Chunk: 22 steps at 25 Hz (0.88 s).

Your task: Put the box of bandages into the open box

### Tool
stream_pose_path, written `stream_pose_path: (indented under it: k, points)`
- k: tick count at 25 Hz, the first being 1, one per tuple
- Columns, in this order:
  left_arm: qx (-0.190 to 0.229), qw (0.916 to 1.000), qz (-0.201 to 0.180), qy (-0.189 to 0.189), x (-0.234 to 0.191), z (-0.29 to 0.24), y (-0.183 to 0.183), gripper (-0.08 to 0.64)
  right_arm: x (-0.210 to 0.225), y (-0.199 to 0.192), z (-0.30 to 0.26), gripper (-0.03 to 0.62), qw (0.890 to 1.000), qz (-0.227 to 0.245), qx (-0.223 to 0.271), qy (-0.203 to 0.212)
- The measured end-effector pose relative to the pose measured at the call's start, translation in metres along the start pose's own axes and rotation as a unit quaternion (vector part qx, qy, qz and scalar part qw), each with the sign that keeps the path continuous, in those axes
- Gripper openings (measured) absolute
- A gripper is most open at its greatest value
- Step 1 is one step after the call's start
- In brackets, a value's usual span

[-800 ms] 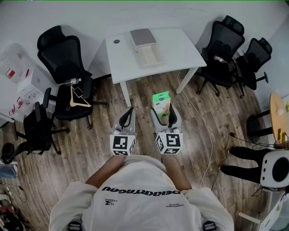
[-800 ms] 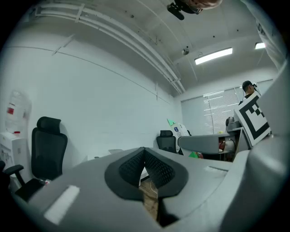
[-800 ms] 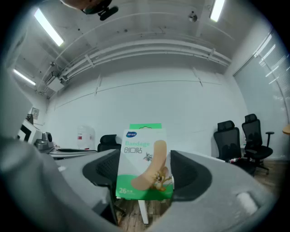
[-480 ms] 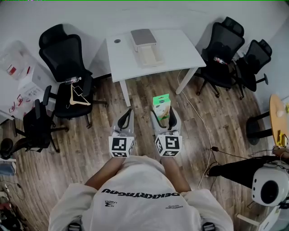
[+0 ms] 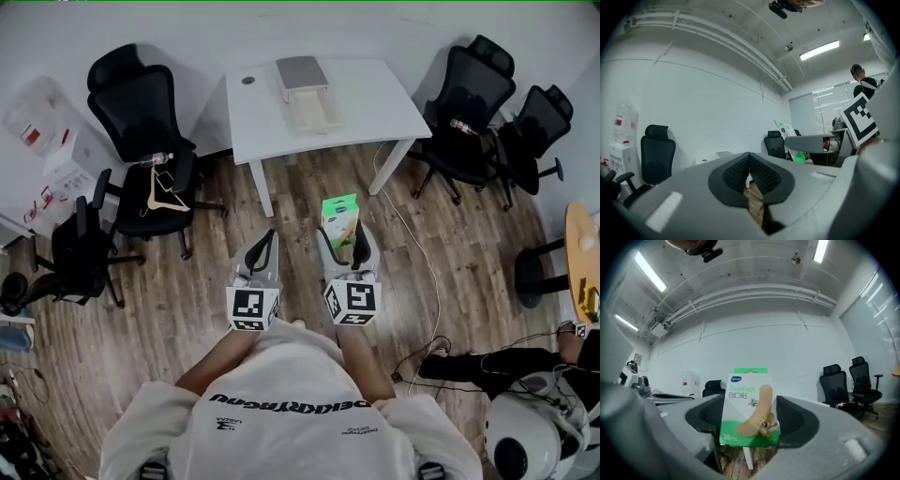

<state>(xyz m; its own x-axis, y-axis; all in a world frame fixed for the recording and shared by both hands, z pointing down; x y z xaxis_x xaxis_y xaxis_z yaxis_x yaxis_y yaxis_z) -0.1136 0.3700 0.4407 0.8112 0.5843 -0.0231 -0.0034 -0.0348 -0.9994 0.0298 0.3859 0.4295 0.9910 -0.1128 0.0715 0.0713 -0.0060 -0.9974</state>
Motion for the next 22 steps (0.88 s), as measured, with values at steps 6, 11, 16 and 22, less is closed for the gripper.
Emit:
stream_pose_path:
  k: [6,11,16,22]
  points:
    - [0.001,1.0000,0.003,0.004,-0.001,-0.010,-0.003,0.000,0.005,0.001,-0.007,0.345,1.000,-0.003,0.006,0.005]
    - [0.001,1.0000,0.008,0.003,-0.011,-0.028,-0.006,0.000,0.007,0.000,-0.025,0.345,1.000,0.002,0.004,0.007]
    - [-0.004,0.9999,0.007,0.007,-0.023,-0.047,-0.013,0.000,0.009,-0.004,-0.047,0.345,1.000,0.005,0.001,0.009]
    - [-0.009,0.9996,0.018,0.020,-0.050,-0.082,-0.019,0.000,0.020,-0.016,-0.090,0.345,1.000,-0.002,-0.009,0.012]
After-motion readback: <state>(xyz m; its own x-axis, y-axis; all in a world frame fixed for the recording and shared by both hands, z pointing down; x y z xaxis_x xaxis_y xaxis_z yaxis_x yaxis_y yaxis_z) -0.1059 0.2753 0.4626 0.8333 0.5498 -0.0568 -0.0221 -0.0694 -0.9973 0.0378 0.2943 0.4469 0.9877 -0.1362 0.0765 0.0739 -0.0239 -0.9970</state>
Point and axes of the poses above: the fingertips, and each gripper's own axes: z backward along the fingers, x to its right, y out of its top, the point moved 2 cm from there along z, backward along the fingers
